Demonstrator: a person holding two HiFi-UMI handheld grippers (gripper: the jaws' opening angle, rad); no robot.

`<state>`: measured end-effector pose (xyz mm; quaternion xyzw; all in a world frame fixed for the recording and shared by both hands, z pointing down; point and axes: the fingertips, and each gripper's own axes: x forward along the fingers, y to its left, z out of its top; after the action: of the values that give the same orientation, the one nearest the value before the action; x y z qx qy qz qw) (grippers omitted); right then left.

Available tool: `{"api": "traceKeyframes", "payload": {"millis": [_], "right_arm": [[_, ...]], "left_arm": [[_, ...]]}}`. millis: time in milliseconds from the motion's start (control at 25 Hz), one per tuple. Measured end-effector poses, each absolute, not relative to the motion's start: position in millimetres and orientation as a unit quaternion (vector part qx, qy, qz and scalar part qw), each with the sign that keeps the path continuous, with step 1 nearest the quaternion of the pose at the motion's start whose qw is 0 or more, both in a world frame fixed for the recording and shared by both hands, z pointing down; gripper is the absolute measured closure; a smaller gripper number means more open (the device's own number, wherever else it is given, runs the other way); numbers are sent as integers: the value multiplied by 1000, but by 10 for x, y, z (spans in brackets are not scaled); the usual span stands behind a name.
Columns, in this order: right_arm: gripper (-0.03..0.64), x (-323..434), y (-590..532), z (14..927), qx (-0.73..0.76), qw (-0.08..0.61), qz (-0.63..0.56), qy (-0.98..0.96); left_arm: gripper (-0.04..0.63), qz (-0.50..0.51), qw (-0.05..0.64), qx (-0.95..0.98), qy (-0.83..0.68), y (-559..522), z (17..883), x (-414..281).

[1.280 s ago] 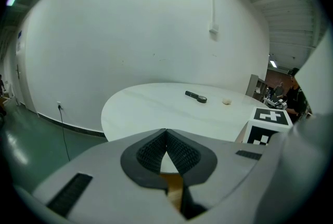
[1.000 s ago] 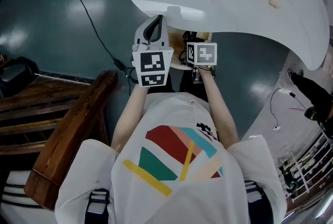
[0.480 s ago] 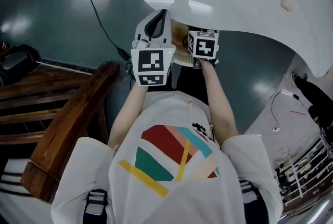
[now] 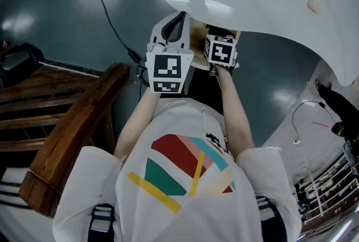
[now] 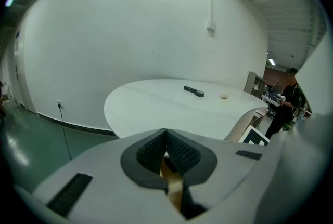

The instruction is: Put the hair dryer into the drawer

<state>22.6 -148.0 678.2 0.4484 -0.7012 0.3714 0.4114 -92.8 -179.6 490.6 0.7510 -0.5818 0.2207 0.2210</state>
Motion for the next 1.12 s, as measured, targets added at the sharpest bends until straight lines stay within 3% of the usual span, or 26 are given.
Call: {"api": "traceKeyframes", "payload": {"millis": [1120], "right_arm": [[607,337,-1411,6414,468,388,369,-704]], "left_arm": [[580,190,201,762,-585,-1655,4615,-883]]}}
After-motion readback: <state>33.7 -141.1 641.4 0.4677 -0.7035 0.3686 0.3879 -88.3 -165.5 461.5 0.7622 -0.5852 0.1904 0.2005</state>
